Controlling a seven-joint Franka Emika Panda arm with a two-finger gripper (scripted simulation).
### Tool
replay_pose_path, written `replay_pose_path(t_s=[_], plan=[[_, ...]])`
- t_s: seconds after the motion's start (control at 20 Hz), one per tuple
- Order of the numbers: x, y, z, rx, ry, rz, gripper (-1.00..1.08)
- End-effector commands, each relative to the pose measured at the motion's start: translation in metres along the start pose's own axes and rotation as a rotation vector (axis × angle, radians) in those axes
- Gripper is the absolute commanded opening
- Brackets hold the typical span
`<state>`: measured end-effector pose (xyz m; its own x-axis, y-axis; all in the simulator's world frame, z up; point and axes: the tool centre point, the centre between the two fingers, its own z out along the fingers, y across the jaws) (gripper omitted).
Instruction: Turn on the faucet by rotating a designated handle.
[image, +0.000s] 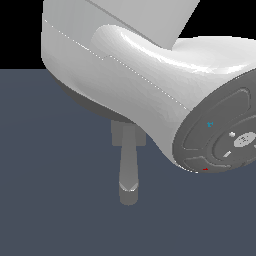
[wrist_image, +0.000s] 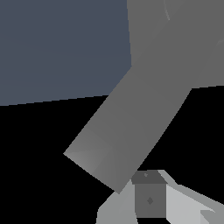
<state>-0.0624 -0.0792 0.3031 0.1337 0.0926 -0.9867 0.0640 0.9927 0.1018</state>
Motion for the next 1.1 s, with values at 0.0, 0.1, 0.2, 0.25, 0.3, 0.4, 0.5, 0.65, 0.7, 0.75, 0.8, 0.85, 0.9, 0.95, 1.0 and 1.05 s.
replay_pose_path(t_s=[0.0, 0.1, 0.2, 0.25, 0.3, 0.4, 0.5, 0.65, 0.7, 0.75, 0.8, 0.85, 0.9, 0.95, 1.0, 1.05], plan=[[0.021, 0.003, 0.002, -0.058, 0.128, -0.074, -1.0], [0.021, 0.001, 0.003, -0.059, 0.13, -0.078, -1.0], [0.005, -0.001, 0.002, -0.039, 0.037, -0.027, -1.0], [0.008, -0.003, 0.002, -0.04, 0.041, -0.03, -1.0], [0.011, -0.005, 0.002, -0.041, 0.045, -0.032, -1.0], [0.016, -0.01, 0.002, -0.043, 0.054, -0.037, -1.0], [0.022, -0.014, 0.002, -0.044, 0.062, -0.041, -1.0], [0.03, -0.021, 0.002, -0.047, 0.075, -0.048, -1.0], [0.033, -0.023, 0.002, -0.048, 0.079, -0.051, -1.0], [0.036, -0.026, 0.001, -0.049, 0.083, -0.053, -1.0], [0.038, -0.028, 0.001, -0.05, 0.088, -0.055, -1.0], [0.041, -0.03, 0.001, -0.051, 0.092, -0.058, -1.0], [0.044, -0.033, 0.001, -0.052, 0.096, -0.06, -1.0], [0.047, -0.035, 0.001, -0.053, 0.101, -0.062, -1.0], [0.049, -0.037, 0.001, -0.054, 0.105, -0.065, -1.0], [0.052, -0.04, 0.001, -0.055, 0.109, -0.067, -1.0]])
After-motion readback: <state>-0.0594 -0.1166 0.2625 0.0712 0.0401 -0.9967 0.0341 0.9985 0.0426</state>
